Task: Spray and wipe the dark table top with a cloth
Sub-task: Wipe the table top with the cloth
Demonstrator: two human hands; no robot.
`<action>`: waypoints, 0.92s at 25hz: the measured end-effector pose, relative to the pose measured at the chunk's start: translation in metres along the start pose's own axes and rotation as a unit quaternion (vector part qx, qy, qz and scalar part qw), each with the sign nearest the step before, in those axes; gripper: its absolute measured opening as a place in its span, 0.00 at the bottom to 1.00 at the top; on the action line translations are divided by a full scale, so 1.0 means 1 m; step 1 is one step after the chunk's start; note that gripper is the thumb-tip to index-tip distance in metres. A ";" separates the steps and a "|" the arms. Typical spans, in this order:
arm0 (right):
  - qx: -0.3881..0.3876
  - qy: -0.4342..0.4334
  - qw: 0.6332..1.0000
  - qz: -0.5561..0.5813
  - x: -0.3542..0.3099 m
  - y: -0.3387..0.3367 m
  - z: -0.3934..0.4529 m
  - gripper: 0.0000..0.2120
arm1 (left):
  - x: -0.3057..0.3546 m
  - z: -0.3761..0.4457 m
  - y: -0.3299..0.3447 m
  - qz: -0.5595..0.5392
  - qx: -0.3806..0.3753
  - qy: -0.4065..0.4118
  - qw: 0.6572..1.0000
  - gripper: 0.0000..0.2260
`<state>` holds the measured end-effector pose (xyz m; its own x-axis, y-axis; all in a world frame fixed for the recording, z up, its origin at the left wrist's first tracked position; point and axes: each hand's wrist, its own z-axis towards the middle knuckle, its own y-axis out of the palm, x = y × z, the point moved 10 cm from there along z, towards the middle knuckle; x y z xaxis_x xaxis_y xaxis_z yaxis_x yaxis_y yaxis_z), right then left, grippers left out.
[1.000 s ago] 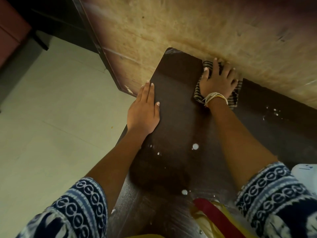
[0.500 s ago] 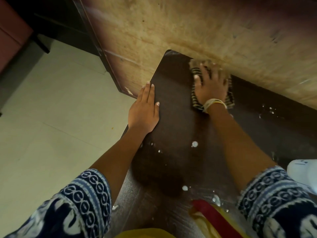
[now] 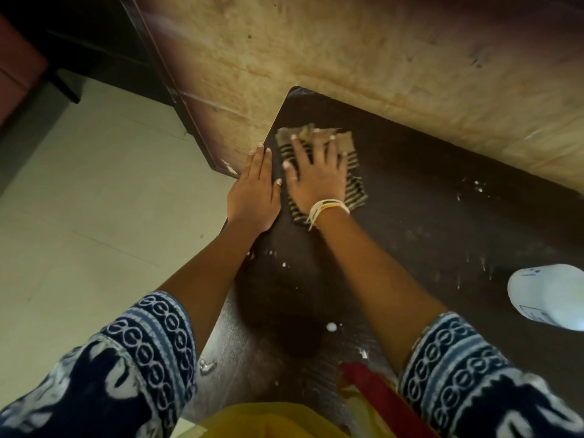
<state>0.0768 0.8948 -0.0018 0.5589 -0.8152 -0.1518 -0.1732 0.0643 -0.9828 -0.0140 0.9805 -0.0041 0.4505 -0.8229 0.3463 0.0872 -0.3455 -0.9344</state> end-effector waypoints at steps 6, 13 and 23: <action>0.023 0.017 1.000 0.004 0.086 -0.017 -0.007 0.27 | -0.045 -0.054 -0.013 -0.055 0.009 -0.108 0.993 0.25; 0.014 0.244 0.969 0.023 0.186 -0.024 -0.064 0.29 | -0.084 -0.144 -0.010 -0.086 0.001 -0.175 0.981 0.21; -0.050 -0.253 0.966 -0.009 -0.118 0.036 -0.146 0.26 | -0.087 -0.196 -0.011 -0.042 0.032 -0.215 0.975 0.15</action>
<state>-0.1138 0.9091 -0.0035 0.8826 -0.4289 -0.1924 -0.2237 -0.0234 -0.9744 -0.2285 0.9671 -0.0071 0.7695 -0.5228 0.3667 0.1882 -0.3630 -0.9126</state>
